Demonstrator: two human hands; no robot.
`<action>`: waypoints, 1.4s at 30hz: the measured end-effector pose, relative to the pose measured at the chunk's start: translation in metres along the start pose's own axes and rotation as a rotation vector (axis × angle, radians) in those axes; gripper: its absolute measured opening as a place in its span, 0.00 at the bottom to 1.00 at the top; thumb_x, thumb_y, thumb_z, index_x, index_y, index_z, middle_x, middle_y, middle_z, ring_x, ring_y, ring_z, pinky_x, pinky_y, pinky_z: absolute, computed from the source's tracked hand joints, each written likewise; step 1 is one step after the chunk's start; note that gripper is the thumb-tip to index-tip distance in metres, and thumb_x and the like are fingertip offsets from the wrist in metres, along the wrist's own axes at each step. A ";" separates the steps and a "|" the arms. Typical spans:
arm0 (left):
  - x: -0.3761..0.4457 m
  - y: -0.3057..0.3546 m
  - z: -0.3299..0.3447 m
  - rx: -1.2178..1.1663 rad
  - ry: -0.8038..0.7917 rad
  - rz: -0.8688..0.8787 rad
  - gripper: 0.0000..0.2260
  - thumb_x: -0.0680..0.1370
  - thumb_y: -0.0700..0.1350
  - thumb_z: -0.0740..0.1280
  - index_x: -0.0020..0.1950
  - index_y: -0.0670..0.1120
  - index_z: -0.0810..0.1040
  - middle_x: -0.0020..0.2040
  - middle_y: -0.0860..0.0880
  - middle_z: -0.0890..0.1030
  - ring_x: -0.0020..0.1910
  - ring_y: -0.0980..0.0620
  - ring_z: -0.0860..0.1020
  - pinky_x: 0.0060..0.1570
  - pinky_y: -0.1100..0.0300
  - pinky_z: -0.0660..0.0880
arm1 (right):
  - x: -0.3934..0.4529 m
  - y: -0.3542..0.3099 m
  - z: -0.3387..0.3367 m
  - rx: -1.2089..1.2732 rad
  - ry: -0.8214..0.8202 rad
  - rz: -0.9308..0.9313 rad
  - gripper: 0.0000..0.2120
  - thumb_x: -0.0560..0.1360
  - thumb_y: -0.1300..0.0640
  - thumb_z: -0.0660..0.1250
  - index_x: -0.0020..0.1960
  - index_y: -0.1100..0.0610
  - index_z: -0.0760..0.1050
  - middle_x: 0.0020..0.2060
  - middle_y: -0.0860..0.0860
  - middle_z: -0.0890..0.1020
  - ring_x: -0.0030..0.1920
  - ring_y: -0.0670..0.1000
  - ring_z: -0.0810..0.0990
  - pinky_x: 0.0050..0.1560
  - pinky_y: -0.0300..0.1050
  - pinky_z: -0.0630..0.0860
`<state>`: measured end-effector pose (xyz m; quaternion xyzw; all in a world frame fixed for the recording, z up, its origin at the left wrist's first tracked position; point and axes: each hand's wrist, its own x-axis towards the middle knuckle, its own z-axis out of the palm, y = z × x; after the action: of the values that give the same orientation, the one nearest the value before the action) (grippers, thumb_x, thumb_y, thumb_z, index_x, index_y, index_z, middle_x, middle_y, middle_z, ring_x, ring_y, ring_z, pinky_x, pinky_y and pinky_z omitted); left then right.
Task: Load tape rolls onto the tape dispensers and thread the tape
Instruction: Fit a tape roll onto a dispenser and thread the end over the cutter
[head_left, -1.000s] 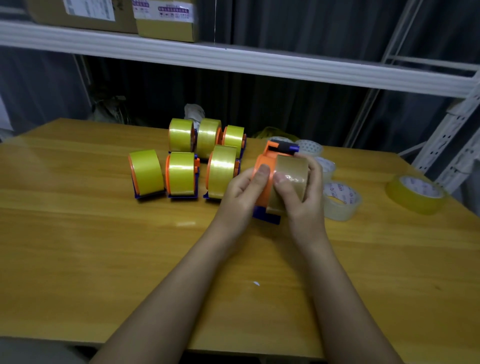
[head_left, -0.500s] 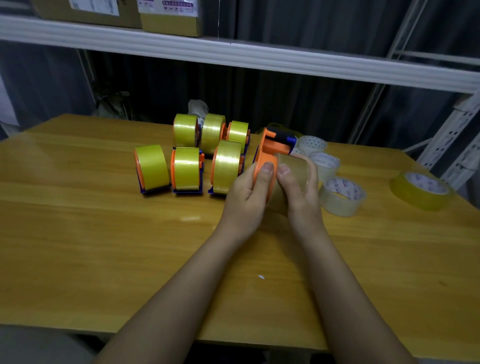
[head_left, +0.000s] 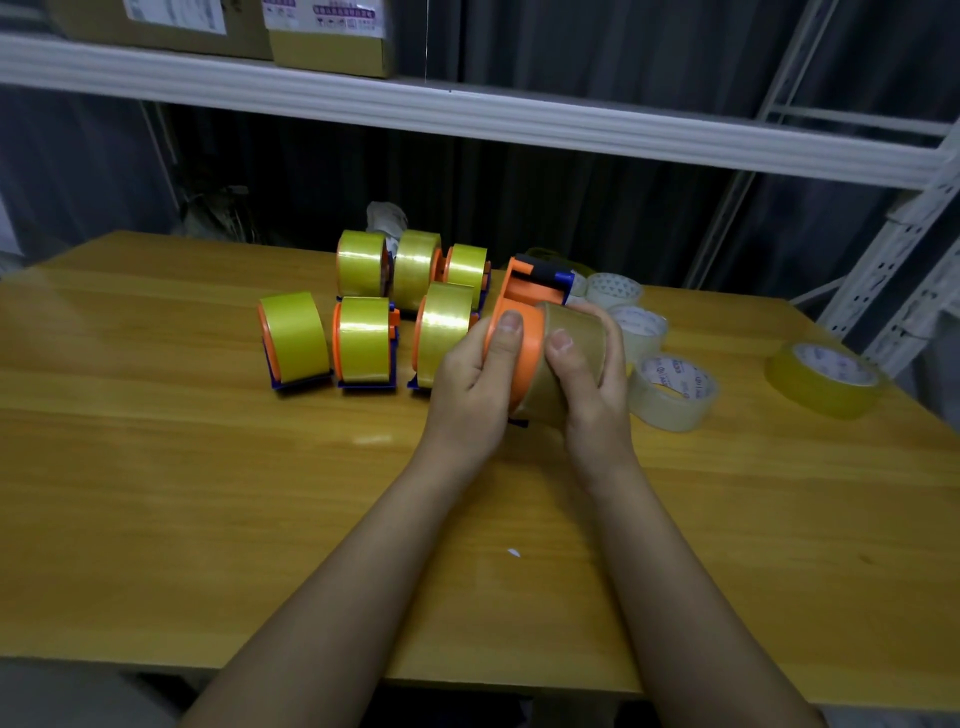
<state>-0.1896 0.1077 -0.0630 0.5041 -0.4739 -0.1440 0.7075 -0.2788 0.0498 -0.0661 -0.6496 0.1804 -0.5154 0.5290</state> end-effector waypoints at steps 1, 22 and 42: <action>0.000 0.000 0.000 0.010 -0.005 0.007 0.19 0.80 0.51 0.55 0.44 0.35 0.73 0.32 0.40 0.72 0.30 0.40 0.72 0.33 0.49 0.72 | 0.000 0.000 -0.001 -0.003 -0.014 0.008 0.25 0.70 0.47 0.67 0.64 0.55 0.68 0.52 0.48 0.77 0.46 0.37 0.79 0.44 0.32 0.75; 0.005 0.007 -0.015 0.029 0.148 0.096 0.14 0.80 0.48 0.54 0.35 0.50 0.66 0.26 0.57 0.69 0.26 0.62 0.67 0.28 0.70 0.63 | 0.017 -0.003 -0.035 0.407 0.305 0.303 0.23 0.80 0.42 0.52 0.42 0.51 0.80 0.33 0.48 0.83 0.34 0.49 0.82 0.32 0.42 0.74; 0.039 0.069 -0.030 -0.208 0.416 -0.161 0.14 0.83 0.52 0.55 0.43 0.47 0.72 0.33 0.52 0.73 0.29 0.61 0.72 0.33 0.66 0.69 | 0.041 -0.018 0.007 0.064 0.055 0.142 0.28 0.65 0.25 0.64 0.58 0.41 0.76 0.62 0.56 0.77 0.65 0.59 0.74 0.65 0.71 0.66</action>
<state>-0.1642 0.1295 0.0151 0.4837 -0.2588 -0.1410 0.8241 -0.2617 0.0279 -0.0303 -0.6037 0.2237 -0.4997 0.5795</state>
